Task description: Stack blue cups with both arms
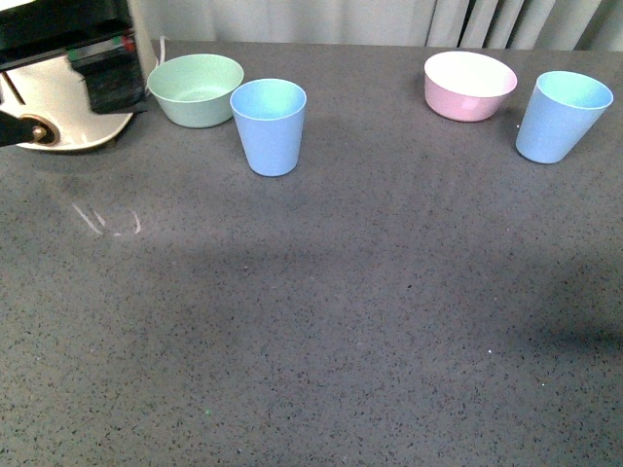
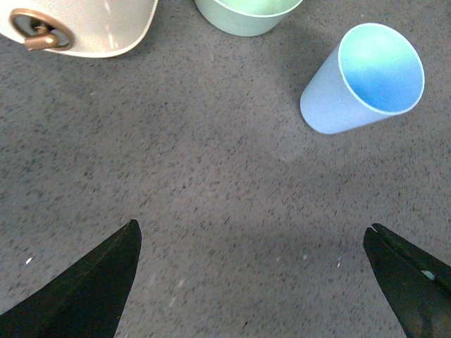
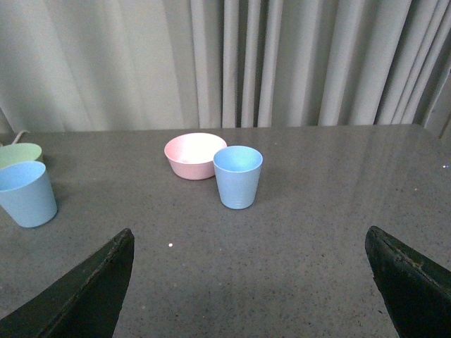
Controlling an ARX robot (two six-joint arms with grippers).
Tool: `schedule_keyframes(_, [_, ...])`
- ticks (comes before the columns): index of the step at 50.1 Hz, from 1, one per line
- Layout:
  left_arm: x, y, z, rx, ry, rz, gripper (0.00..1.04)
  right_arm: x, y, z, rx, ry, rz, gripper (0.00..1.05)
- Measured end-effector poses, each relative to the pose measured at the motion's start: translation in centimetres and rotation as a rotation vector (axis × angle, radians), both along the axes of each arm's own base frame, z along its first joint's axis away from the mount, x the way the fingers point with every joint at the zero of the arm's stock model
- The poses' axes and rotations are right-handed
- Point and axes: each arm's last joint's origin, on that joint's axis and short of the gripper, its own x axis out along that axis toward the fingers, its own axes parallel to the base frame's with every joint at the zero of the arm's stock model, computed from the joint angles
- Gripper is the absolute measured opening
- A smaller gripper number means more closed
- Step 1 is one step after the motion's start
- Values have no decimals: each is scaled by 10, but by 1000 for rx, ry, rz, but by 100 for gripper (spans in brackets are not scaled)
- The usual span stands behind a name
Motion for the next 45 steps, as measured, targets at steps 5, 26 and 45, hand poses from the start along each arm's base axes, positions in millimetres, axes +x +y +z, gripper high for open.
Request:
schedule_keyframes(5, [24,-14,0,-7,20,9,96,0,0,0,0,0,0,96])
schedule_keyframes(26, [78,-52,-7,-15,73,26,96,0,0,0,0,0,0,96])
schedule_keyframes(45, [100,-69,-22,-4,114,29,96,0,0,0,0,0,0,96])
